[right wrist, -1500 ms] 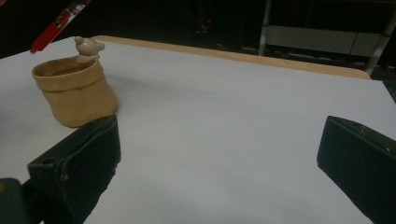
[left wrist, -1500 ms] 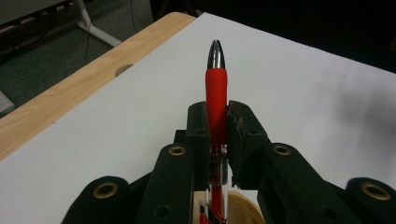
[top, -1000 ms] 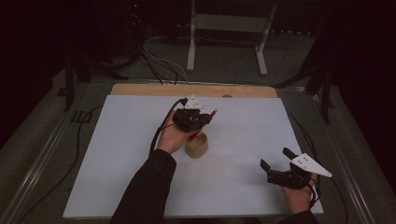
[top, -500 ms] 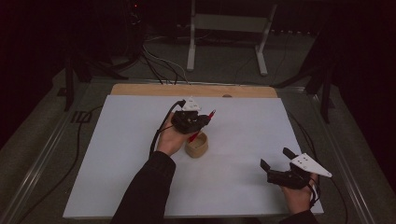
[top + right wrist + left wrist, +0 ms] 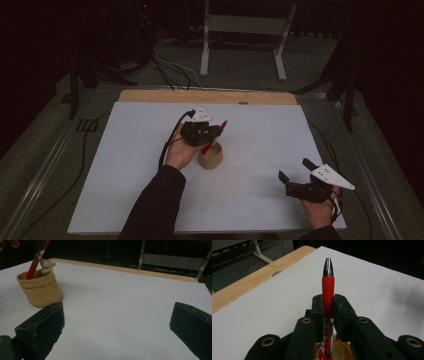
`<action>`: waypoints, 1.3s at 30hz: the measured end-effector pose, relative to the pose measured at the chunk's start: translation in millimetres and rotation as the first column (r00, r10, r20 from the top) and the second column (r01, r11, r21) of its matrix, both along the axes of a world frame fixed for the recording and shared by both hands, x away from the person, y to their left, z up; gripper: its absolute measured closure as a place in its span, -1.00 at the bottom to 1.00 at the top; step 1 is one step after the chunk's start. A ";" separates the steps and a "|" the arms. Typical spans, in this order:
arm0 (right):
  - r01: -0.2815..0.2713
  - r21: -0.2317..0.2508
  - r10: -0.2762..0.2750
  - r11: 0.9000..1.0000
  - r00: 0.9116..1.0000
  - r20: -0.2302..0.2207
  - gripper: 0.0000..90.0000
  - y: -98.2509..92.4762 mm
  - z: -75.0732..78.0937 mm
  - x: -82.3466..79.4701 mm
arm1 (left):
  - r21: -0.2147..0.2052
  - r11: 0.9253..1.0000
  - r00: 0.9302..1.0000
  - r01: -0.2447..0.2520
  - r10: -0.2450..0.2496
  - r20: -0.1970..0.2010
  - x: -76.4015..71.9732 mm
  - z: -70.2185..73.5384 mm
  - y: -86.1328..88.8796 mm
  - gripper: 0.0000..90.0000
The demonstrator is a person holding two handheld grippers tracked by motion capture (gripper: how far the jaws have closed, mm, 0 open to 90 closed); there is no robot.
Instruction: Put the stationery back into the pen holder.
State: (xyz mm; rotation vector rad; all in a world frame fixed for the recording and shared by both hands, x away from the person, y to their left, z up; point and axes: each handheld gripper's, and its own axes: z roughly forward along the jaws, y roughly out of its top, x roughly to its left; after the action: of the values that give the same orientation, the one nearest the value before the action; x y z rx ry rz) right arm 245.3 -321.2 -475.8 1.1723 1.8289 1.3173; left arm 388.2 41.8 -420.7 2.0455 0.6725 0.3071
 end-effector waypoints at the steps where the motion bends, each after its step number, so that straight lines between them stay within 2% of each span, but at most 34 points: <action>1: 0.000 0.000 0.000 1.000 1.000 0.000 -0.99 0.0 0.0 0.0 | 0.000 1.000 1.000 0.000 0.000 0.000 0.0 0.0 0.0 0.78; 15: -0.001 -0.004 0.001 1.000 1.000 -0.001 -0.99 0.3 -0.1 -0.1 | -0.002 1.000 1.000 0.008 -0.008 0.014 -9.2 -6.7 -1.0 0.78; 24: -0.002 -0.014 0.002 1.000 1.000 0.000 -1.00 1.4 0.0 -0.4 | 0.001 1.000 1.000 0.007 -0.007 0.008 -13.0 -12.1 -1.1 0.78; 30: 0.000 -0.019 0.000 1.000 1.000 -0.002 -0.99 2.3 -0.1 -0.5 | 0.035 0.999 1.000 0.022 -0.021 -0.008 -14.3 -19.7 -5.6 0.75; 32: 0.001 -0.020 -0.001 1.000 1.000 -0.002 -0.99 2.2 0.0 -0.7 | 0.032 0.999 1.000 0.019 -0.019 -0.012 -14.7 -20.9 -5.2 0.67; 35: 0.001 -0.020 -0.001 1.000 1.000 -0.001 -0.99 1.9 0.1 -0.7 | 0.010 1.000 1.000 0.020 -0.020 -0.011 -16.4 -20.3 -3.1 0.36; 36: 0.002 -0.021 -0.002 1.000 1.000 -0.001 -0.99 1.8 0.1 -0.7 | 0.005 1.000 1.000 -0.001 0.001 0.003 -19.7 -16.5 0.8 0.36; 37: 0.001 -0.020 -0.001 1.000 1.000 0.001 -0.99 1.6 0.0 -0.5 | 0.008 1.000 1.000 -0.018 0.018 0.011 -21.9 -14.4 3.1 0.09; 39: 0.000 -0.020 0.000 1.000 1.000 -0.001 -0.99 1.9 -0.1 -0.5 | 0.008 0.999 0.999 -0.039 0.039 0.027 -26.9 -10.7 8.5 -0.11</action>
State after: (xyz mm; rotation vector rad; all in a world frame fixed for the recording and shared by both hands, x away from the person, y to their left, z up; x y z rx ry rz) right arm 244.8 -319.3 -475.9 1.1633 1.8388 1.2951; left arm 361.3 50.3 -431.5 2.0349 0.6965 0.3597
